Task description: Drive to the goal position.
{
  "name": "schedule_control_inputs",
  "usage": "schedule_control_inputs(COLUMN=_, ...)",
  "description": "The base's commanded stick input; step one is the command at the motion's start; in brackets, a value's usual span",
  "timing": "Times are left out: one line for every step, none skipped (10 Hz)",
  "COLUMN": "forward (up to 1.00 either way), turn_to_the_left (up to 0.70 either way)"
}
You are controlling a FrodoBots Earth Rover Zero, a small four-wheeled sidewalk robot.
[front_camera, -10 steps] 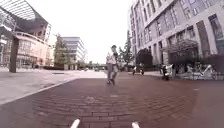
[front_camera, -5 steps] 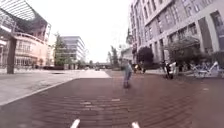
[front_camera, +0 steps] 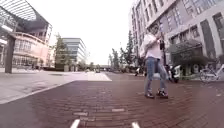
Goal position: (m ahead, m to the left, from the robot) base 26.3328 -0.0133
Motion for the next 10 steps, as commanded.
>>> schedule_control_inputs(forward=0.7, turn_to_the_left=0.0)
schedule_control_inputs(forward=0.7, turn_to_the_left=0.0)
schedule_control_inputs(forward=0.7, turn_to_the_left=0.0)
schedule_control_inputs(forward=0.7, turn_to_the_left=0.0)
schedule_control_inputs(forward=0.7, turn_to_the_left=0.0)
schedule_control_inputs(forward=0.7, turn_to_the_left=0.0)
schedule_control_inputs(forward=0.7, turn_to_the_left=0.0)
schedule_control_inputs(forward=0.7, turn_to_the_left=0.0)
schedule_control_inputs(forward=0.7, turn_to_the_left=0.0)
schedule_control_inputs(forward=0.7, turn_to_the_left=0.0)
